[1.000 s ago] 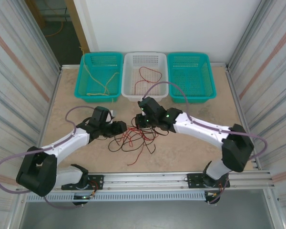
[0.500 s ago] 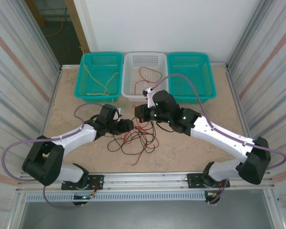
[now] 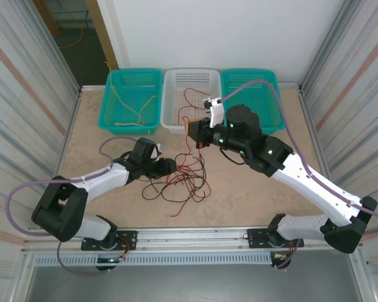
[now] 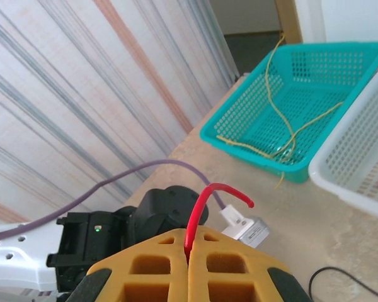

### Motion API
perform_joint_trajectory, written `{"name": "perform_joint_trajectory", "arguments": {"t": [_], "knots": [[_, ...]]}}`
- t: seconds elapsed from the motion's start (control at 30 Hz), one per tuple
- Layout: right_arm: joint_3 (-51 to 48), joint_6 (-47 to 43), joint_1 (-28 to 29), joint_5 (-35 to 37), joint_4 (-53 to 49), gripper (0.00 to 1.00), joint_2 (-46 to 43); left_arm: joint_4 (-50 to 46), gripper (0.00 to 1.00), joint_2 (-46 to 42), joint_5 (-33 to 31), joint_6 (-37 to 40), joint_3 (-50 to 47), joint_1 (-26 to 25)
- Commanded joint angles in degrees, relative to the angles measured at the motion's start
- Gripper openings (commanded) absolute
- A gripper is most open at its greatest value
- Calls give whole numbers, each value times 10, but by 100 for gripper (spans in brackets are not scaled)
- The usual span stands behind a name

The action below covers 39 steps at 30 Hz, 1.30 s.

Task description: Untangle the cables

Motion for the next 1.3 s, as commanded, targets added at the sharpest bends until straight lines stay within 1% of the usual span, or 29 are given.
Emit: {"name": "perform_joint_trajectory", "arguments": {"t": [0.0,0.23,0.5,0.67,0.87,1.1,1.17,1.27], "knots": [[28,-34,-19,13,5,0,-35,-8,45,8,-11,-5,-10,-1],[44,-42,-51,-4,32,0,-51,0,44,14,-7,-8,-15,-1],[91,-65,-71,-15,63,0,-50,5,42,18,-6,-10,-22,-1],[122,-59,-89,-40,82,0,-38,13,41,19,-4,-16,-30,-1],[140,-68,-93,-32,99,0,-28,13,41,19,-4,-18,-34,-1],[162,-67,-110,-34,98,0,-13,11,38,9,0,-16,-38,-1],[163,-63,-112,-35,99,0,-9,21,40,-9,14,-13,-35,-1],[162,-58,-112,-39,95,0,-3,-7,49,-78,14,3,-8,-1]]}}
